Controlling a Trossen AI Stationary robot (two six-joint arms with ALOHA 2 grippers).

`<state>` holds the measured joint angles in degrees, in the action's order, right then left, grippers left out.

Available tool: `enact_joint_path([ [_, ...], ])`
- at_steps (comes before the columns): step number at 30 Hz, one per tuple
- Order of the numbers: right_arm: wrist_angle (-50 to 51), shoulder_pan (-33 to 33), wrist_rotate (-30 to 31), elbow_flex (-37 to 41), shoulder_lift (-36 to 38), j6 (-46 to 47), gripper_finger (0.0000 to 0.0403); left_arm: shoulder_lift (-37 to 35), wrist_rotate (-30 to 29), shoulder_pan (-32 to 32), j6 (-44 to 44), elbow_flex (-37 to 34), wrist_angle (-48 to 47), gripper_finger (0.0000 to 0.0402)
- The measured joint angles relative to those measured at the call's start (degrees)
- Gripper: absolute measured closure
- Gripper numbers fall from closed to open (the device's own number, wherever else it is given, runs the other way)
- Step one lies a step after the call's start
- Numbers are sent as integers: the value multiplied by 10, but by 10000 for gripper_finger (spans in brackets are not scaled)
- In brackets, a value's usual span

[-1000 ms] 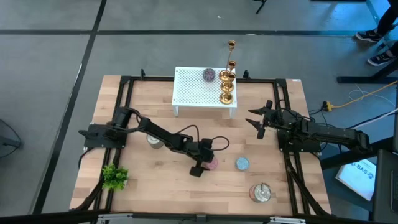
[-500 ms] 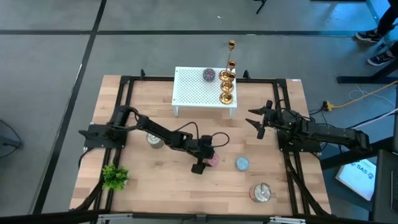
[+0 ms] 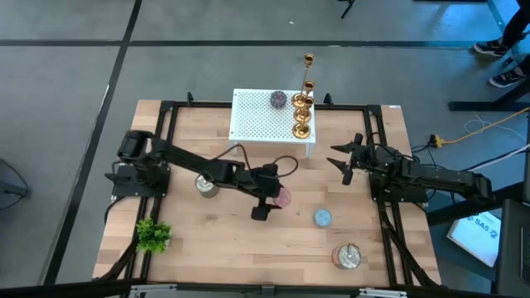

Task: Pick & Place candle stick holders
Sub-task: Put the small pink scented candle on the shelf

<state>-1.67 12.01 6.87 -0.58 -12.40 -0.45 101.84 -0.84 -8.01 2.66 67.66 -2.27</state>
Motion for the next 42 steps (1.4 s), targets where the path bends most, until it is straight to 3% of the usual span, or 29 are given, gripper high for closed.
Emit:
enact_joint_path([
  [15,0,0,0,0,0,0,171,-107,-8,20,44,0,-53,113],
  [22,0,0,0,0,0,0,171,-114,-1,54,58,0,-61,113],
  [30,0,0,0,0,0,0,171,-123,82,100,81,0,-81,112],
  [42,0,0,0,0,0,0,171,-138,65,154,35,0,-69,110],
])
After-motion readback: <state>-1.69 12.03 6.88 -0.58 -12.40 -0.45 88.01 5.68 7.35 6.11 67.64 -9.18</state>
